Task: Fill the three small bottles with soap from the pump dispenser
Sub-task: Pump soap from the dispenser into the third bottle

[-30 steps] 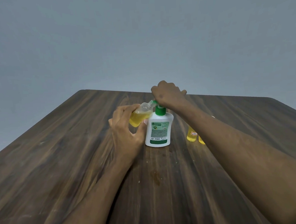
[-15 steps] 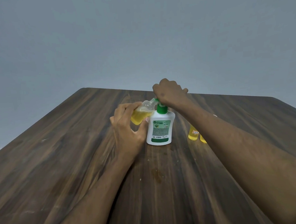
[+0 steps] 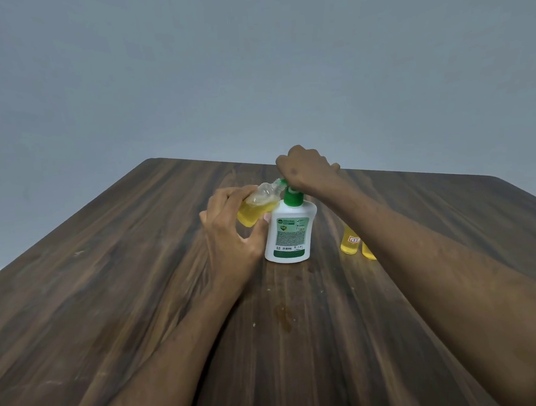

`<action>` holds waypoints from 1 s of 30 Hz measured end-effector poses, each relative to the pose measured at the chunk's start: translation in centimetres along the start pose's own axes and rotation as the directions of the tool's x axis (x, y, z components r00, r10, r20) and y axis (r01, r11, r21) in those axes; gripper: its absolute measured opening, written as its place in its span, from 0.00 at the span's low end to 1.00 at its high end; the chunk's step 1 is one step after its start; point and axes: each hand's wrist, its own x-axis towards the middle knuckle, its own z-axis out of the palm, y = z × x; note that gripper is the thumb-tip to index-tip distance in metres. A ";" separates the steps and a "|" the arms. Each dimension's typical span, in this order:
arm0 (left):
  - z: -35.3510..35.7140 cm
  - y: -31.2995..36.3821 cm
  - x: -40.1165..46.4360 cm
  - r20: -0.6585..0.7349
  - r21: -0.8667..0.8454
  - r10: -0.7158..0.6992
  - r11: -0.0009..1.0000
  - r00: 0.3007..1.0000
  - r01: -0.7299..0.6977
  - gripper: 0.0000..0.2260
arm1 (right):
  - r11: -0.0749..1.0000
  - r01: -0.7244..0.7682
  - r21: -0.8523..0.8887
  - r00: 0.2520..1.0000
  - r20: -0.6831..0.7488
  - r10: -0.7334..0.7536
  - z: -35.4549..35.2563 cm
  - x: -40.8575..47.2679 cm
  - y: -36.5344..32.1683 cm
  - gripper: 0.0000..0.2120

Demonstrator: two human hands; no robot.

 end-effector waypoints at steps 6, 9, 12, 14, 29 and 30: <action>0.1 -0.1 0.0 -0.003 0.002 -0.002 1.000 1.000 0.002 0.17 | 0.999 0.004 0.044 1.000 -0.022 -0.003 0.2 0.0 0.2 0.09; 0.1 -0.1 0.0 0.002 0.000 -0.010 1.000 1.000 0.010 0.17 | 1.000 -0.006 0.025 1.000 -0.008 0.006 0.1 0.0 0.1 0.10; 0.1 -0.1 0.0 0.005 0.001 -0.014 1.000 1.000 0.014 0.18 | 0.999 0.005 0.046 1.000 -0.024 -0.003 0.0 0.1 0.2 0.10; 0.1 -0.1 0.0 0.007 -0.001 -0.010 1.000 1.000 0.010 0.17 | 0.999 -0.017 0.040 1.000 -0.005 0.017 0.2 0.1 0.2 0.10; 0.0 0.0 0.0 0.006 -0.003 -0.006 1.000 1.000 0.006 0.17 | 0.999 -0.005 0.036 1.000 -0.021 0.006 0.1 -0.1 0.2 0.10; 0.1 0.0 0.0 0.003 -0.005 -0.008 1.000 1.000 0.009 0.18 | 0.999 -0.002 0.052 1.000 -0.031 0.003 0.1 -0.1 0.3 0.09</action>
